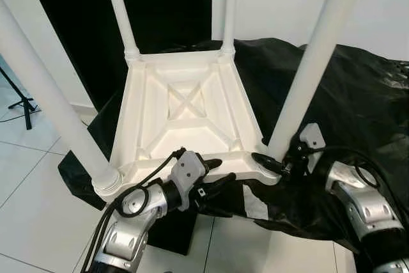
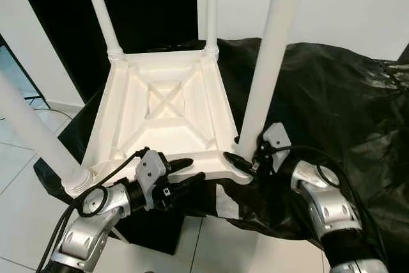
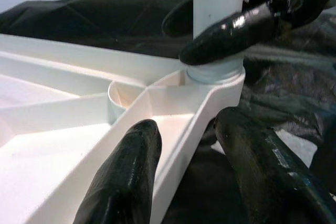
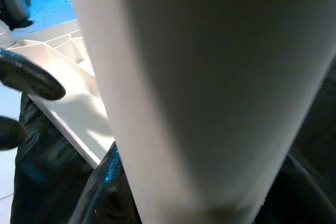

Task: Building children table

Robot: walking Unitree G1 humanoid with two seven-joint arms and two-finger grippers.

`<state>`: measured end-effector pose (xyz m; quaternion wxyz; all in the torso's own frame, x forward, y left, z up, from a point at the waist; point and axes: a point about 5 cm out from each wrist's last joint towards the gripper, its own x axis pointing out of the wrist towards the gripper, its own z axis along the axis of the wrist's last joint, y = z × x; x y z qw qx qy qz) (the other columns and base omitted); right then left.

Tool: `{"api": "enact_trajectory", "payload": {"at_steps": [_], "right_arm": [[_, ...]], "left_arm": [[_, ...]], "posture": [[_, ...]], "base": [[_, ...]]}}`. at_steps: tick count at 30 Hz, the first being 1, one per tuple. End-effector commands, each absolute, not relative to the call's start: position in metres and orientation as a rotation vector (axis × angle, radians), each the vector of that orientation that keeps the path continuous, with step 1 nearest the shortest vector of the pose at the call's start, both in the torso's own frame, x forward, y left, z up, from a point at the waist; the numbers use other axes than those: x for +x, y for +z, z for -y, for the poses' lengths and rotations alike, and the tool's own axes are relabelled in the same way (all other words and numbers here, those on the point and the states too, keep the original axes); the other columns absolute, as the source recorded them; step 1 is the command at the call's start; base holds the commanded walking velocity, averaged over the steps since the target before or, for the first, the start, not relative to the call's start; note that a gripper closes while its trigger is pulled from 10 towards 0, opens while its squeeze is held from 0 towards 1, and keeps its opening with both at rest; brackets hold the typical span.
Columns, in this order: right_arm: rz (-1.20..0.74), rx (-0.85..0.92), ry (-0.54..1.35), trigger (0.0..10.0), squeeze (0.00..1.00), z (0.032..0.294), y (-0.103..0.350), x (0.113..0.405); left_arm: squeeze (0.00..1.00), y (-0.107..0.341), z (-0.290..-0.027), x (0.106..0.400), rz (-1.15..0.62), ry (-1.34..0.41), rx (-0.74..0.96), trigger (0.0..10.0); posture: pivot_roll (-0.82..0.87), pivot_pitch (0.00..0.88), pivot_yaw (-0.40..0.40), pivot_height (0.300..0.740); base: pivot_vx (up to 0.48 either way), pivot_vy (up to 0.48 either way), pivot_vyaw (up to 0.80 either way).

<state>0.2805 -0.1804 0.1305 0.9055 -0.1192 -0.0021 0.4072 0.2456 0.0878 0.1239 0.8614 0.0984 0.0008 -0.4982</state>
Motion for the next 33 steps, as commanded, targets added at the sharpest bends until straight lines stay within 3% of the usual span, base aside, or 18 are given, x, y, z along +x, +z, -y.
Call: {"api": "enact_trajectory", "payload": {"at_steps": [1, 13, 20, 30, 31, 33], "right_arm": [[-0.017, -0.224, 0.832, 10.0, 0.0, 0.177, 0.124, 0.276], [0.063, -0.144, 0.615, 10.0, 0.0, 0.162, 0.117, 0.259], [0.07, -0.106, 0.315, 10.0, 0.0, 0.15, 0.112, 0.245], [0.083, -0.089, 0.187, 10.0, 0.0, 0.148, 0.116, 0.242], [0.087, -0.083, 0.179, 10.0, 1.0, 0.149, 0.117, 0.241], [0.088, -0.077, 0.181, 10.0, 1.0, 0.149, 0.117, 0.24]], "left_arm": [[0.0, 0.124, -0.087, 0.244, -0.005, -1.026, 0.204, 10.0], [0.0, 0.125, -0.085, 0.242, -0.017, -1.059, 0.213, 10.0], [0.0, 0.128, -0.084, 0.241, -0.012, -1.075, 0.239, 10.0], [0.0, 0.133, -0.087, 0.253, 0.003, -1.031, 0.234, 10.0], [0.0, 0.134, -0.086, 0.252, 0.006, -1.036, 0.235, 10.0], [0.0, 0.134, -0.085, 0.252, 0.008, -1.042, 0.235, 10.0]], "posture": [[-0.01, 0.0, 0.006, 0.74], [-0.06, 0.0, 0.013, 0.74], [-0.09, 0.0, 0.009, 0.74], [-0.07, 0.0, -0.001, 0.74], [-0.07, 0.0, -0.003, 0.74], [-0.07, 0.0, -0.001, 0.74]], "base": [[0.0, 0.0, 0.0], [0.0, 0.0, 0.0], [0.0, 0.0, 0.0], [0.0, 0.0, 0.0], [0.0, 0.0, 0.0], [0.0, 0.0, 0.0]]}}
